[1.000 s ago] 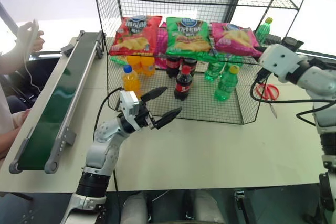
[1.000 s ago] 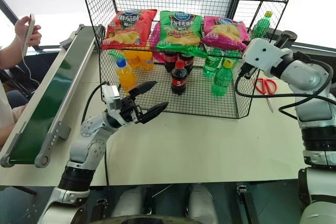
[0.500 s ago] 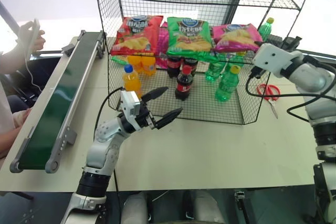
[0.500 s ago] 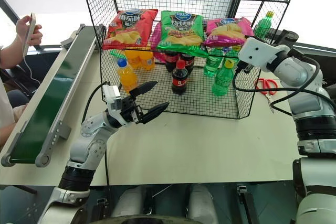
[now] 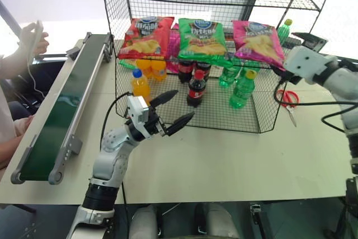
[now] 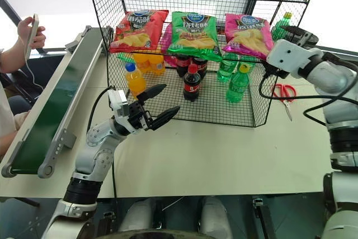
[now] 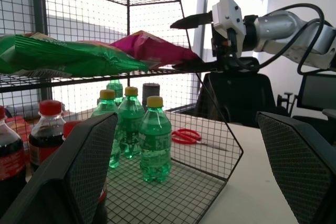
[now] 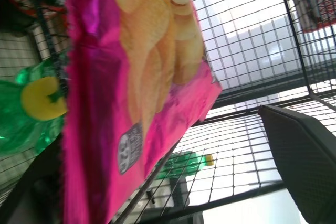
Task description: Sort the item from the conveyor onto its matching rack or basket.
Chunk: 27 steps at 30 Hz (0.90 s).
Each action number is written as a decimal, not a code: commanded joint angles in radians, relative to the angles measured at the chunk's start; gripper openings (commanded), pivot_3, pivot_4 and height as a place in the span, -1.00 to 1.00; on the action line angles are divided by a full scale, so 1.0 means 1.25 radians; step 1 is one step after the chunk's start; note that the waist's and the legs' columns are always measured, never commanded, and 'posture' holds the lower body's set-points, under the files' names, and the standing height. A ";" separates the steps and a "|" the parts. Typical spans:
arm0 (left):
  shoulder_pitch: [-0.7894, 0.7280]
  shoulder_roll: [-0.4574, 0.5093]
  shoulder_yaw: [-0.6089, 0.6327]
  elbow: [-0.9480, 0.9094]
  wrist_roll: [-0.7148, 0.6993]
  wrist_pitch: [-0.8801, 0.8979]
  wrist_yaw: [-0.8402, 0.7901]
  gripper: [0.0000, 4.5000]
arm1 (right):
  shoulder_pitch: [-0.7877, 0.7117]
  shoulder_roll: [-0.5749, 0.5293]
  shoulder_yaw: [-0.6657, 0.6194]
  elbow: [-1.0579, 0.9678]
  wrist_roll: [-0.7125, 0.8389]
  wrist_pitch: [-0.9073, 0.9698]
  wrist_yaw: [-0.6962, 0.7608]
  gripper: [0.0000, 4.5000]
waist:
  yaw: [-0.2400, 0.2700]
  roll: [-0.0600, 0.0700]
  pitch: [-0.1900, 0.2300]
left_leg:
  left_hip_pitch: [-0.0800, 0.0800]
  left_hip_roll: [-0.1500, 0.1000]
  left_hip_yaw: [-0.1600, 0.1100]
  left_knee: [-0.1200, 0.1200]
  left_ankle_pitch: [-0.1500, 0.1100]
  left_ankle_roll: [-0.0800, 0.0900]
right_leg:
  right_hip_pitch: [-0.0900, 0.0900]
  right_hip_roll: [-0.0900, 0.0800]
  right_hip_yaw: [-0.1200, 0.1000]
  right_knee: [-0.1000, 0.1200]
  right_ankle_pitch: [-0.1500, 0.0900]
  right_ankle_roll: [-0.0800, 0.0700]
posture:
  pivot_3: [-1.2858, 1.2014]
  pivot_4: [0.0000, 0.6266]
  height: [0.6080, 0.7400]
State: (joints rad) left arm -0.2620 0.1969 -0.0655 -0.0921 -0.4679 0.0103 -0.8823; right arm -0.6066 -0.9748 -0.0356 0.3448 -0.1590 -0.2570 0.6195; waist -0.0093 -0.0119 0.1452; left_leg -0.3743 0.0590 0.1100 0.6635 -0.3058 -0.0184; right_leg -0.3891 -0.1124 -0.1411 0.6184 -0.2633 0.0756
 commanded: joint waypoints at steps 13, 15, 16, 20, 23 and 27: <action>-0.003 0.003 0.017 -0.027 -0.032 0.010 0.002 1.00 | 0.202 -0.001 -0.232 -0.357 0.454 0.232 0.195 0.98 | 0.001 0.000 0.000 | 0.001 0.000 -0.001 0.000 0.000 0.000 | 0.000 0.000 0.000 0.000 0.000 0.000 | 0.03 -0.52 0.97; 0.010 0.034 0.033 -0.034 -0.040 0.026 -0.008 1.00 | 0.248 0.007 -0.253 -0.434 0.530 0.324 0.205 0.98 | 0.001 0.000 0.000 | 0.001 0.000 -0.001 0.000 0.000 0.000 | 0.000 0.000 0.000 0.000 0.000 0.000 | 0.03 -0.52 0.97; 0.015 0.061 0.052 -0.037 -0.051 0.042 -0.017 1.00 | 0.287 0.014 -0.267 -0.481 0.569 0.369 0.205 0.98 | 0.001 0.000 0.000 | 0.000 0.000 -0.001 0.000 0.000 0.000 | 0.000 0.000 0.000 0.000 0.000 0.000 | 0.03 -0.52 0.97; 0.018 0.174 0.124 -0.038 -0.072 0.096 -0.029 1.00 | 0.424 0.017 -0.322 -0.597 0.654 0.477 0.226 0.98 | 0.003 0.000 0.000 | 0.000 0.002 -0.002 0.000 -0.003 0.006 | 0.000 0.001 -0.001 0.000 0.000 -0.001 | 0.03 -0.52 0.97; 0.031 0.271 0.179 -0.043 -0.090 0.143 -0.049 1.00 | 0.521 0.027 -0.367 -0.656 0.706 0.529 0.246 0.98 | 0.004 0.000 0.000 | 0.000 0.002 -0.003 0.000 -0.004 0.007 | 0.000 0.001 -0.001 0.000 0.000 -0.001 | 0.03 -0.52 0.97; 0.079 0.385 0.237 0.008 -0.041 0.118 -0.085 1.00 | 0.615 0.034 -0.418 -0.637 0.689 0.515 0.303 0.98 | 0.003 0.000 -0.001 | 0.000 0.001 -0.002 0.000 -0.004 0.007 | 0.000 0.001 0.000 -0.001 0.000 -0.001 | 0.03 -0.52 0.97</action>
State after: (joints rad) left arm -0.1738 0.6555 0.1897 -0.0919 -0.5375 0.1790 -0.9659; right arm 0.1595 -0.9381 -0.4981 -0.4442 0.6915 0.3972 0.9765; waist -0.0051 -0.0117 0.1445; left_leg -0.3743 0.0609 0.1073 0.6636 -0.3113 -0.0092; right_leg -0.3889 -0.1115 -0.1416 0.6173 -0.2632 0.0747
